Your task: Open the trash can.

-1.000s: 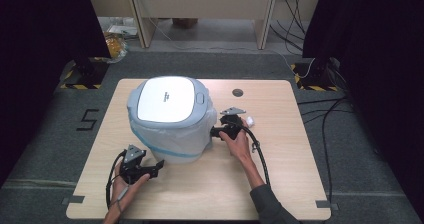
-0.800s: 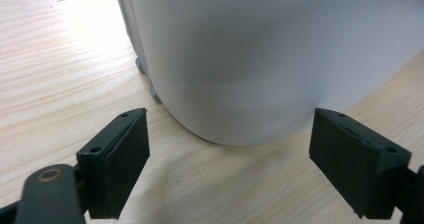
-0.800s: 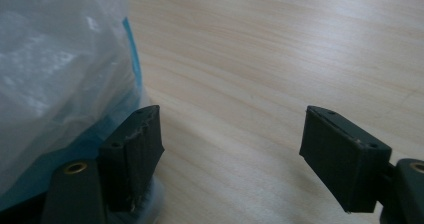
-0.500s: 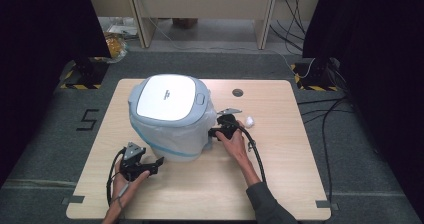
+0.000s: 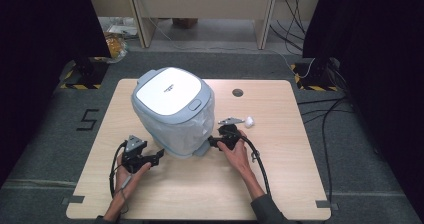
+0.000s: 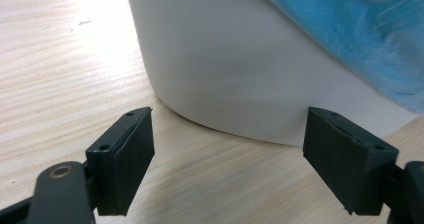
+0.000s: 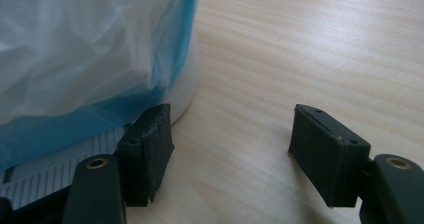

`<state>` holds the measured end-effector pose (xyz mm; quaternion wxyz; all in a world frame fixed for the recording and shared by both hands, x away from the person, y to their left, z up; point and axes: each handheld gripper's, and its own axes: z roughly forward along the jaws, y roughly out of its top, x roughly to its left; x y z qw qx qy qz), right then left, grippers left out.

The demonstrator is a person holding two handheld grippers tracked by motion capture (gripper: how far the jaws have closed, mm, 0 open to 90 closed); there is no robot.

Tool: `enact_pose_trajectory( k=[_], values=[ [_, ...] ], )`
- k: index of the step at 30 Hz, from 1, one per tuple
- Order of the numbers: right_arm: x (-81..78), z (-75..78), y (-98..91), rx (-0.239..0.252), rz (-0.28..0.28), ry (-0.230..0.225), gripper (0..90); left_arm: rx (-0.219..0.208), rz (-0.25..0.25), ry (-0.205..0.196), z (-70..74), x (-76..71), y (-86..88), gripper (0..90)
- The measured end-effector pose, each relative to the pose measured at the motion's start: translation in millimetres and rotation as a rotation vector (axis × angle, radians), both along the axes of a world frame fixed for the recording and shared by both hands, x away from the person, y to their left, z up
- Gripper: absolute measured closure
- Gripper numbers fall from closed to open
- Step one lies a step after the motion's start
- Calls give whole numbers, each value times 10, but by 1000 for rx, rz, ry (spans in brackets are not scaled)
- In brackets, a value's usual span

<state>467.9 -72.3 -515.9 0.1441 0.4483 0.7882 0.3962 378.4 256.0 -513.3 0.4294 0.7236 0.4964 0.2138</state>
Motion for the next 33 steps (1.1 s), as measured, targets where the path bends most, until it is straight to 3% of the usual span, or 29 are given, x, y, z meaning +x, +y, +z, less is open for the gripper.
enact_pose_trajectory(
  k=[4,11,13,22,26,33],
  values=[
    [-176,12,46,-12,1,-33,368,9,18,-7,1,3,39,203],
    [-380,7,131,-35,22,-48,369,3,57,-10,1,39,118,234],
    [-453,-5,184,-35,11,-43,376,-17,73,-7,-11,98,164,234],
    [-571,-23,347,-19,22,-32,371,-39,105,-1,-19,244,286,261],
    [-638,-19,468,-8,22,-4,369,-31,110,3,-6,295,351,278],
    [-675,-9,551,-7,17,6,337,-30,108,6,2,350,380,292]
  ],
)
